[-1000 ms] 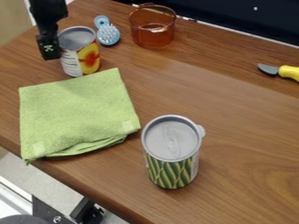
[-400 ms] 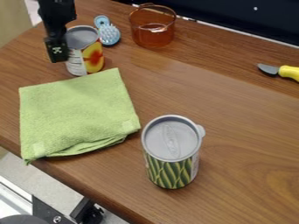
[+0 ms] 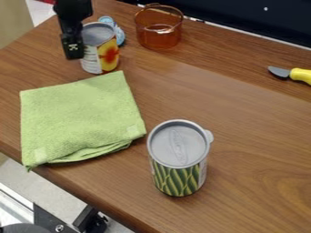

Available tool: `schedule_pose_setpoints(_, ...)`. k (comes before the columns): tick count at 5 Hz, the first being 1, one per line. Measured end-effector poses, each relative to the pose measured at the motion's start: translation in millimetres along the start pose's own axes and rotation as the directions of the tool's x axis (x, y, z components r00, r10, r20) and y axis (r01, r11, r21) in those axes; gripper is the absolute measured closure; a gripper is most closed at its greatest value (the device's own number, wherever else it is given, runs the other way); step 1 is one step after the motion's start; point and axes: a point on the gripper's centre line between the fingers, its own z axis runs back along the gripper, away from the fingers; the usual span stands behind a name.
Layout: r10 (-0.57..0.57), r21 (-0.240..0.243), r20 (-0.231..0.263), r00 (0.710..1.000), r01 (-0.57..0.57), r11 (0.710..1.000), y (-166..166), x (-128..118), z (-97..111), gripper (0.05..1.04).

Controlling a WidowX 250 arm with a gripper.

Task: Move the can align to the another can

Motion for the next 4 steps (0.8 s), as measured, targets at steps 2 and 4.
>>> schedule_pose_setpoints(2, -0.026, -0.049, 0.005, 1.000, 0.026, 0.998, -12.8, 13.6, 1.4, 0.087)
schedule_pose_setpoints(4, -0.001, -0.033, 0.041, 0.999, 0.002, 0.999, -24.8, 37.9, 10.0, 0.087)
